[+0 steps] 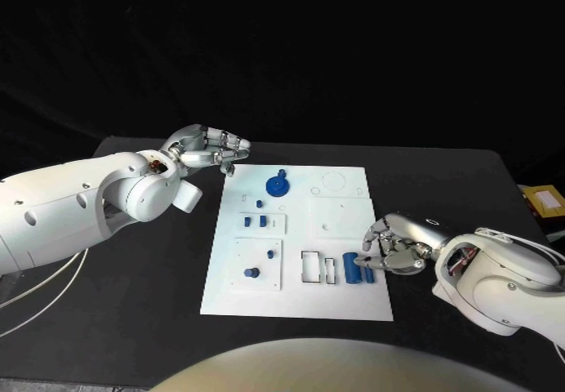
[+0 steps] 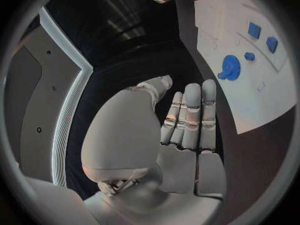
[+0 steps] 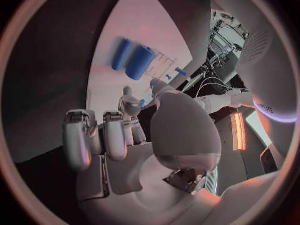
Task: Assemble the parts on the task board
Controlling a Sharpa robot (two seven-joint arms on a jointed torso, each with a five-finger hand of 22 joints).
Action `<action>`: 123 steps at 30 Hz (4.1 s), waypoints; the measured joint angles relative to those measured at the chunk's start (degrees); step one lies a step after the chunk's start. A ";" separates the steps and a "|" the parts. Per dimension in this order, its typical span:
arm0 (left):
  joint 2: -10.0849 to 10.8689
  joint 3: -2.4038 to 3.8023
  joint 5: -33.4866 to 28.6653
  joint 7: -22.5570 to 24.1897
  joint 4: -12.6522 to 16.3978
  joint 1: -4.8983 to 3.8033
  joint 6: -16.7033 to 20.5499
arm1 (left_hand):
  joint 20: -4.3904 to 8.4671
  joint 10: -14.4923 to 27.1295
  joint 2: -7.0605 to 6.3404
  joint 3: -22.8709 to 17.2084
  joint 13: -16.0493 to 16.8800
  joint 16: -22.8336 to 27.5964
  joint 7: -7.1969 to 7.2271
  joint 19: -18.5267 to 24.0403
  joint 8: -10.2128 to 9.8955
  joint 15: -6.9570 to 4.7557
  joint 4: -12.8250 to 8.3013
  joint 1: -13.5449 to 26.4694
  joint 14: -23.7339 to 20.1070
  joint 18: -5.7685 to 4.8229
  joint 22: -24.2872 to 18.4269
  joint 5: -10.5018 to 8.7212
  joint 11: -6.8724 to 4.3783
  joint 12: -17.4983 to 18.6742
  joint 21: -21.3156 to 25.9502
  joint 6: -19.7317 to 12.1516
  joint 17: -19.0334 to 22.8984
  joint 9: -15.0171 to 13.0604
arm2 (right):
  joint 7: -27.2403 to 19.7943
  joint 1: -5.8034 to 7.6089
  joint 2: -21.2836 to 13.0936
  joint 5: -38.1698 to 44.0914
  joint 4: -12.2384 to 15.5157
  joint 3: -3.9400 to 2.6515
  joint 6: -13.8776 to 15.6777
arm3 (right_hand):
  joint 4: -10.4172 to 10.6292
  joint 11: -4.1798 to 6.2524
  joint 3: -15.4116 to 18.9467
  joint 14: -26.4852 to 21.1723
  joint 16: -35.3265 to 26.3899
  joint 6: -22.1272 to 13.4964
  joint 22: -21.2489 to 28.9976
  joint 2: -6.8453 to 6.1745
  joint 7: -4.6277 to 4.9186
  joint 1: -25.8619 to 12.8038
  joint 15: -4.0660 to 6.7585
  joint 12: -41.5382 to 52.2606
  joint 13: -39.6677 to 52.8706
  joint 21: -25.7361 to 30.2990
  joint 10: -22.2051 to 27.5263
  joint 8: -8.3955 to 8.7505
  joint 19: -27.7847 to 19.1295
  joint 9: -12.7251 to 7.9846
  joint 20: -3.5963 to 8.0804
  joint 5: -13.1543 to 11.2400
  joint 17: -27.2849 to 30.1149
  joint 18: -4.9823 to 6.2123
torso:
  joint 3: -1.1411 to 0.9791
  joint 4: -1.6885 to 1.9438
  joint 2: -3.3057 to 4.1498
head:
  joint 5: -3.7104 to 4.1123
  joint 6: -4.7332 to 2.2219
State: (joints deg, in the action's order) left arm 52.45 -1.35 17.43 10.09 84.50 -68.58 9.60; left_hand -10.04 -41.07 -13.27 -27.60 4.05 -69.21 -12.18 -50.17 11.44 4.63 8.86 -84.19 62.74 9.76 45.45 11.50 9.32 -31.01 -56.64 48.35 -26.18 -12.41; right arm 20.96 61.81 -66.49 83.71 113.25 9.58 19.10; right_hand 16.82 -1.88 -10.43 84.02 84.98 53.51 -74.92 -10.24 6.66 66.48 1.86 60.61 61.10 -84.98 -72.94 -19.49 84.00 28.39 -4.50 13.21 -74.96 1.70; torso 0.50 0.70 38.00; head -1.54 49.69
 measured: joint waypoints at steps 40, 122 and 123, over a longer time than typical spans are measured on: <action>0.61 0.00 -0.06 -0.09 0.39 0.00 -0.19 | 0.00 0.21 0.00 0.00 0.00 0.03 -0.21 0.00 0.00 0.21 0.00 0.00 -0.20 0.00 -0.01 0.00 -0.21 0.01 0.00 0.21 0.10 -0.01 | 4.93 -3.69 6.76 2.17 -3.58 -0.26 -0.15 | -0.41 1.21 0.82 -0.01 0.67 1.87 0.02 2.44 -1.63 4.01 0.82 6.53 7.24 -1.61 -4.22 -2.69 0.00 1.10 0.82 2.09 0.03 0.00 | -0.09 -0.02 0.02 | -0.27 0.32; 0.79 0.00 -0.09 -0.62 0.48 0.00 -1.08 | 0.00 0.41 0.00 -0.16 -0.03 0.03 -0.20 0.00 0.00 0.00 0.16 0.00 -0.40 0.00 -0.02 0.00 0.01 -0.23 0.00 0.20 0.35 0.07 | 7.38 -2.89 12.88 -4.35 -1.66 -0.18 2.34 | 0.01 2.59 12.98 0.00 1.44 3.79 0.02 7.05 -3.19 -13.57 2.04 11.23 13.84 -3.05 -8.13 -8.44 -0.01 5.80 2.04 -10.00 0.05 -0.89 | -0.13 -0.08 -0.01 | -0.42 0.32; 0.80 0.00 -0.09 -0.63 0.48 0.00 -1.09 | 0.00 0.41 0.00 -0.15 -0.03 0.03 -0.20 0.00 0.00 -0.01 0.16 0.00 -0.40 0.00 -0.01 0.00 0.01 -0.23 0.00 0.20 0.35 0.07 | 7.34 -2.89 12.58 -4.18 -1.39 -0.18 2.36 | -0.07 2.59 13.19 0.00 1.44 3.36 0.02 7.54 -3.18 -13.03 2.04 10.83 13.84 -3.05 -8.13 -8.44 -0.01 5.79 2.04 -10.00 0.05 -0.88 | -0.13 -0.08 -0.01 | -0.41 0.32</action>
State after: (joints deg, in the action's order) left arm 53.26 -1.35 17.35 9.46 84.98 -68.58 8.51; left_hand -10.04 -40.65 -13.27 -27.76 4.02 -69.18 -12.38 -50.17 11.44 4.62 9.01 -84.19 62.34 9.76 45.44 11.51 9.32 -31.24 -56.64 48.54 -25.83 -12.34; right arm 28.30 58.92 -53.91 79.53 111.85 9.40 21.46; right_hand 16.75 0.71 2.77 84.02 86.43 56.87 -74.91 -2.70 3.48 53.46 3.90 71.43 74.93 -88.03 -81.07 -27.93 84.00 34.18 -2.45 3.21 -74.91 0.81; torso 0.37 0.62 37.99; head -1.95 50.01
